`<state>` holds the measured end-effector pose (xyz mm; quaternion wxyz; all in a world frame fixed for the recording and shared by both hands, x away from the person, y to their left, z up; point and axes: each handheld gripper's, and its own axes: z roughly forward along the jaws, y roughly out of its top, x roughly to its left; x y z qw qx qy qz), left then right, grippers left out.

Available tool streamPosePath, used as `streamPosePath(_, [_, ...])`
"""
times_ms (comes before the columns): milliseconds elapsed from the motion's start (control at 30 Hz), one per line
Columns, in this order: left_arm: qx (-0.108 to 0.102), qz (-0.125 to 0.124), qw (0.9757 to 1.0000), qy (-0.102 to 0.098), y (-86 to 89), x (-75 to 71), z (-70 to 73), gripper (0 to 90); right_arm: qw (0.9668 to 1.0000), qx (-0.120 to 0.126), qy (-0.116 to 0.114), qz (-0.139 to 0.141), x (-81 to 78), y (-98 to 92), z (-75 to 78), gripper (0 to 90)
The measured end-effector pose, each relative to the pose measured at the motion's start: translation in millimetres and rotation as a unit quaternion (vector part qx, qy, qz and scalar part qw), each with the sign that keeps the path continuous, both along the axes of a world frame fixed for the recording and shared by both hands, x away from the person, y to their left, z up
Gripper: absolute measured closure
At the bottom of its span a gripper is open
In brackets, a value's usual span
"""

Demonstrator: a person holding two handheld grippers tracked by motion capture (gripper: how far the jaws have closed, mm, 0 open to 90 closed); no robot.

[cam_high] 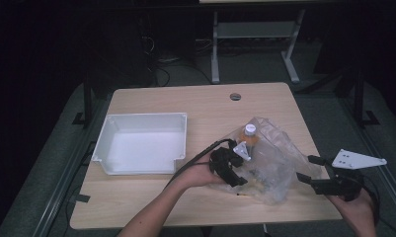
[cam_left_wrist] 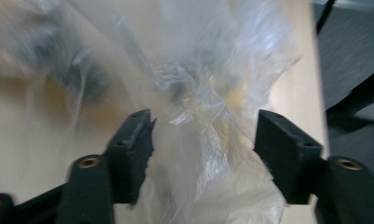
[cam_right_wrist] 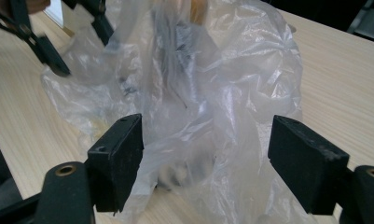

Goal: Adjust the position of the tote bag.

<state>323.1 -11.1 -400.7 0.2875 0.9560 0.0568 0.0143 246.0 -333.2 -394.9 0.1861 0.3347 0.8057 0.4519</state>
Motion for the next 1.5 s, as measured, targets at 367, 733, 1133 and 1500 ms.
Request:
streamPosePath(367, [0.020, 0.009, 0.9996, -0.019, 5.1, 2.6, -5.5, 90.0, 1.0000, 0.002, 0.001, -0.001, 0.4, 0.3, 0.0, 25.7])
streamPosePath(733, [0.013, 0.055, 0.9983, -0.016, 33.0, 11.5, 0.4, 90.0, 0.9998, -0.008, 0.012, 0.014, 3.3, 8.4, -3.1, 27.7])
streamPosePath(1133, [0.034, 0.063, 0.9974, -0.008, 46.9, 8.7, -8.1, 90.0, 0.9993, -0.012, 0.020, 0.028, 6.1, 14.6, -6.4, 29.7])
streamPosePath(1500, [0.058, 0.053, 0.9969, -0.010, 48.8, 4.0, -17.3, 90.0, 0.9959, -0.003, 0.020, 0.088, 20.7, 47.4, 8.4, 28.0])
